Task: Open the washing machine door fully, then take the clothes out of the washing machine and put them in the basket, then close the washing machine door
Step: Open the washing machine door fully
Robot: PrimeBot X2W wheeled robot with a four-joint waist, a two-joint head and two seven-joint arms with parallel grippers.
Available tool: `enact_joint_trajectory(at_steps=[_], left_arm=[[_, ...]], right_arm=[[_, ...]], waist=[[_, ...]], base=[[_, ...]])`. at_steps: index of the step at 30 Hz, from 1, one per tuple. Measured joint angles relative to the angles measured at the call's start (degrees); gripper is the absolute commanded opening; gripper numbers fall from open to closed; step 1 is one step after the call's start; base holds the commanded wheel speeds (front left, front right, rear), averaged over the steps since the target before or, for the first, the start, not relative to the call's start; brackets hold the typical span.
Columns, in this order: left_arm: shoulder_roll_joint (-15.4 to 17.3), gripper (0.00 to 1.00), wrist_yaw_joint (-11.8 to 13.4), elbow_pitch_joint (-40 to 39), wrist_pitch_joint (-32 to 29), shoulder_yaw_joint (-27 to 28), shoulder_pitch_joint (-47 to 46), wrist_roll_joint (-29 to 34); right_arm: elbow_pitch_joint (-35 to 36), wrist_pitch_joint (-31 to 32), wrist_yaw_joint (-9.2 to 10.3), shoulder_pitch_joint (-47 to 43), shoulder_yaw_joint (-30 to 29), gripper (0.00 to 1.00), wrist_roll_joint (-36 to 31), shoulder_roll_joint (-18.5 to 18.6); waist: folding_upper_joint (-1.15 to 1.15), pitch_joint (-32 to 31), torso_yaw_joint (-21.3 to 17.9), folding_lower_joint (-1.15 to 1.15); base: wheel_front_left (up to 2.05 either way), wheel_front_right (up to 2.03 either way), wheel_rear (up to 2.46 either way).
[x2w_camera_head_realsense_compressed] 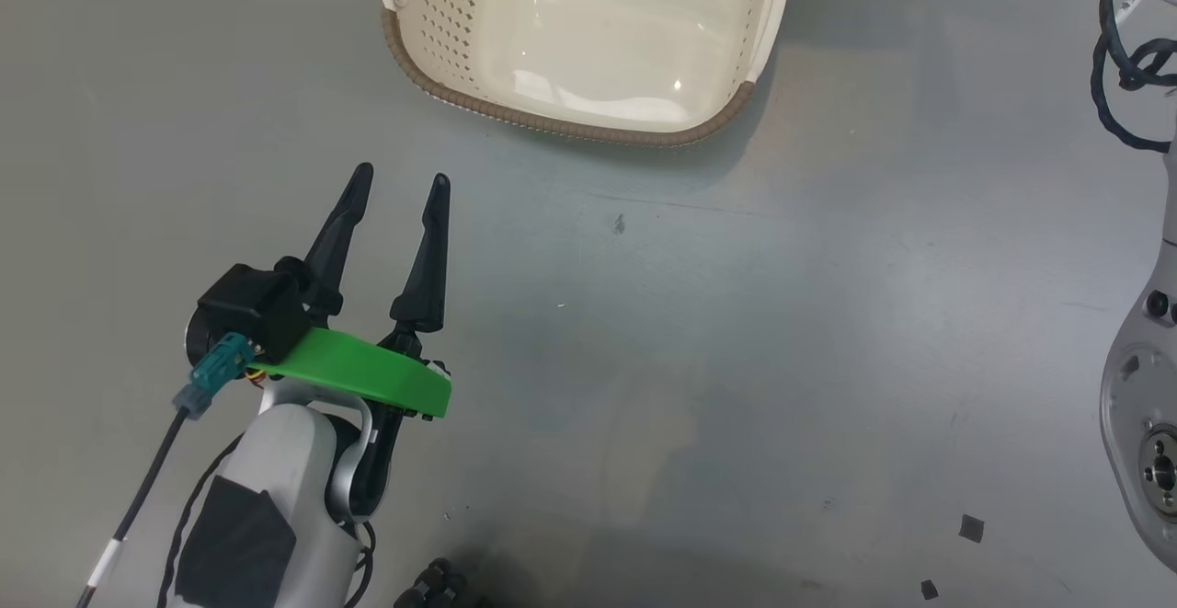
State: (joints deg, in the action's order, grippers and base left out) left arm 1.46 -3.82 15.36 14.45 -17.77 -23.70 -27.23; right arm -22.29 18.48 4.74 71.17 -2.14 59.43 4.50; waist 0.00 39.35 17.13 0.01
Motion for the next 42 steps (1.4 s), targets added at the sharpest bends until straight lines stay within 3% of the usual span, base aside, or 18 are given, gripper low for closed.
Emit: enact_joint_trajectory(at_steps=[18,42], left_arm=[[-0.09,1.00,0.07,0.62,0.00,-0.96,-0.37,-1.10],[-0.11,1.00,1.00,0.87,-0.01,-1.51,-0.57,-2.18]], right_arm=[[-4.95,4.97,0.43,6.23,-0.59,0.00,5.69,1.27],[-9.58,10.03,-0.04,7.43,-0.88,0.00,11.47,1.72]], waist=[[0.00,0.92,1.55,-0.01],[0.00,-0.21,1.08,-0.01]], base=[[0.00,0.00,0.00],[0.00,0.00,0.00]])
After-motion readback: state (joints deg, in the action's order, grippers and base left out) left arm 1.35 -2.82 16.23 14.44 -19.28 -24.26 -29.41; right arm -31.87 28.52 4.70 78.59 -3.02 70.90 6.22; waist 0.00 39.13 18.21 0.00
